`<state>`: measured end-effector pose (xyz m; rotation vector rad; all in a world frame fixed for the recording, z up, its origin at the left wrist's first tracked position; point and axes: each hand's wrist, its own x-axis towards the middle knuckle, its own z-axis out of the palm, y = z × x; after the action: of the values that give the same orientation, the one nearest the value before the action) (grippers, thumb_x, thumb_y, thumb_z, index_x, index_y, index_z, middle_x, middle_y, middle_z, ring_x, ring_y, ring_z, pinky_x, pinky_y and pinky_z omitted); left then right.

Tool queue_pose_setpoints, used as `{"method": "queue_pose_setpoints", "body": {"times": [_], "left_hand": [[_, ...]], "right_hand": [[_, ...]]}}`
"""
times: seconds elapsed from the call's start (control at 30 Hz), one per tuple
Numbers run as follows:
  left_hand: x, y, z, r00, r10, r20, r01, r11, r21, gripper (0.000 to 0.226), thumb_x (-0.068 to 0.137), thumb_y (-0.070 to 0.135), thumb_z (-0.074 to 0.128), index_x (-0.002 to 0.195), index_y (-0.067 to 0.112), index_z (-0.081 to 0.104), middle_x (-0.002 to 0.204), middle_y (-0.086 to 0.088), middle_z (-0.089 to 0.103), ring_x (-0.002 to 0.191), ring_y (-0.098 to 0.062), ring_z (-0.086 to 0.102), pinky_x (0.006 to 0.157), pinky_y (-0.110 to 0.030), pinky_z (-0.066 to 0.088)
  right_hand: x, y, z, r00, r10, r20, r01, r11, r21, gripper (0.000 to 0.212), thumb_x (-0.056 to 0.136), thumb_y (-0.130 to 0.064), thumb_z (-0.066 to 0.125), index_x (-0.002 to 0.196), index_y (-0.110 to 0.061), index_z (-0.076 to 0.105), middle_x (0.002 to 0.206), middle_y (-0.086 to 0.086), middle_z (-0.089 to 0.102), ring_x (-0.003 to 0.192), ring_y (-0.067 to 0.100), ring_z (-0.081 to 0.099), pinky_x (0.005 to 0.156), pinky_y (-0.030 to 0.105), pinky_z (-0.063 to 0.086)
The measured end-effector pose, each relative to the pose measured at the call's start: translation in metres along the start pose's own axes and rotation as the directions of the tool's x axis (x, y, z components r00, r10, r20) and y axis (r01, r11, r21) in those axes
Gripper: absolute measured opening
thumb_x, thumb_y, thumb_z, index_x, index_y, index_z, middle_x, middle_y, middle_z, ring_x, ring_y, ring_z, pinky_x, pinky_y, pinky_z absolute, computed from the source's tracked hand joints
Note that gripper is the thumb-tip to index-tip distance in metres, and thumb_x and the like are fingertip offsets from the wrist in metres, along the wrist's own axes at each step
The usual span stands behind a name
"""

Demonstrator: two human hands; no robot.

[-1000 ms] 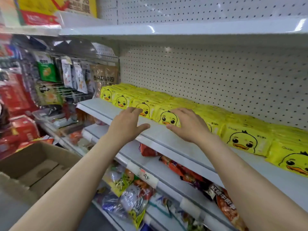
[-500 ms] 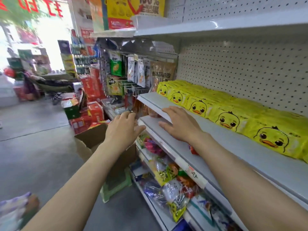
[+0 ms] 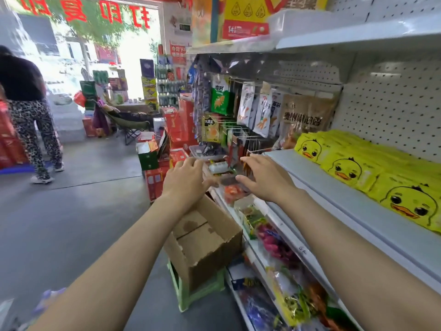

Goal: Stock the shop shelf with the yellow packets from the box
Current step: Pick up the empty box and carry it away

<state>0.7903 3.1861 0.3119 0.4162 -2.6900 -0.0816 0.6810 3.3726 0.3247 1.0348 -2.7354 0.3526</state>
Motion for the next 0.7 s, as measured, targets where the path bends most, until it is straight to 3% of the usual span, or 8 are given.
{"method": "queue_pose_setpoints", "body": {"times": [0.17, 0.37, 0.7], "left_hand": [[0.050, -0.057, 0.031, 0.998, -0.063, 0.016, 0.062, 0.998, 0.031, 0.057, 0.090, 0.060, 0.051, 0.129, 0.018, 0.050, 0.134, -0.006, 0.054, 0.122, -0.029, 0.051, 0.092, -0.042, 0.049], [0.109, -0.110, 0.086, 0.983, -0.182, 0.041, 0.179, 0.982, 0.065, 0.060, 0.090, 0.060, 0.054, 0.132, 0.018, 0.049, 0.137, -0.005, 0.053, 0.123, -0.027, 0.051, 0.094, -0.038, 0.048], [0.230, -0.172, 0.199, 0.917, -0.374, 0.137, 0.358, 0.925, 0.128, 0.058, 0.091, 0.059, 0.053, 0.132, 0.018, 0.050, 0.135, -0.002, 0.055, 0.120, -0.023, 0.055, 0.092, -0.033, 0.049]], "right_hand": [[0.089, -0.015, 0.046, 0.998, -0.054, 0.034, 0.054, 0.999, -0.002, 0.067, 0.095, -0.061, 0.045, 0.151, -0.026, 0.034, 0.159, 0.001, 0.030, 0.146, 0.021, 0.025, 0.115, 0.045, 0.032], [0.188, -0.023, 0.104, 0.986, -0.152, 0.073, 0.152, 0.988, 0.001, 0.065, 0.096, -0.059, 0.045, 0.151, -0.026, 0.034, 0.158, 0.002, 0.032, 0.146, 0.022, 0.026, 0.115, 0.042, 0.032], [0.375, 0.005, 0.224, 0.930, -0.264, 0.258, 0.256, 0.965, 0.063, 0.066, 0.094, -0.059, 0.048, 0.149, -0.025, 0.037, 0.156, 0.002, 0.036, 0.144, 0.023, 0.030, 0.114, 0.042, 0.034]]}}
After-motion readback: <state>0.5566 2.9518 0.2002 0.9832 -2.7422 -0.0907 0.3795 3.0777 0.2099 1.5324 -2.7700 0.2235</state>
